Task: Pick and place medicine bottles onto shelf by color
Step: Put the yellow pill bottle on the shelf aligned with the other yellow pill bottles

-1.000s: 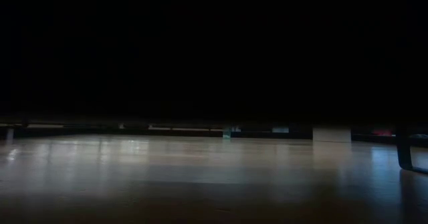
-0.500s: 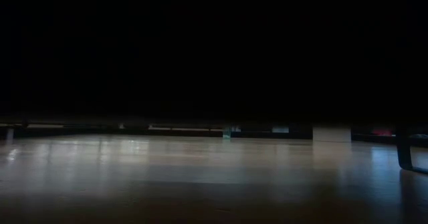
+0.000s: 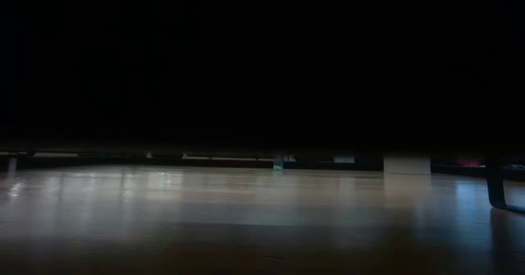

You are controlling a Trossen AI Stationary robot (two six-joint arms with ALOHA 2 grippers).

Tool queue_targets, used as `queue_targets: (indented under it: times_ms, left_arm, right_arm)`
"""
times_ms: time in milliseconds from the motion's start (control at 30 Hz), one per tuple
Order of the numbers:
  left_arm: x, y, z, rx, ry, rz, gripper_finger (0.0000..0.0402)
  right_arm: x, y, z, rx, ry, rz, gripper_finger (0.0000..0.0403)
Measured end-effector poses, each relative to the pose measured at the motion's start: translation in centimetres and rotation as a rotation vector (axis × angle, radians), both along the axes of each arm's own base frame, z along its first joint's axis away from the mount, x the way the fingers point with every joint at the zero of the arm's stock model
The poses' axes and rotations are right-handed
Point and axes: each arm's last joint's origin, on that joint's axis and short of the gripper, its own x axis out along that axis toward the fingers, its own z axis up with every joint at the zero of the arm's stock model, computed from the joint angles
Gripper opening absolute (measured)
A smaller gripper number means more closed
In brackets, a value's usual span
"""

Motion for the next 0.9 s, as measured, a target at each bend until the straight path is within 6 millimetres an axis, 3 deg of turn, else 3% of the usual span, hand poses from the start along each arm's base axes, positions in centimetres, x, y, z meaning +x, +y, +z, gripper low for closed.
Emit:
queue_targets:
  times_ms: [300,900]
  left_arm:
    - [-0.01,0.0,-0.01,0.0,0.002,-0.001,0.0218]
    - [0.0,-0.03,0.03,-0.003,0.002,-0.001,0.0108]
  right_arm:
    - [0.34,0.35,0.24,0.033,-0.025,0.073,0.0239]
    - [0.34,0.36,0.22,0.033,-0.024,0.074,0.0239]
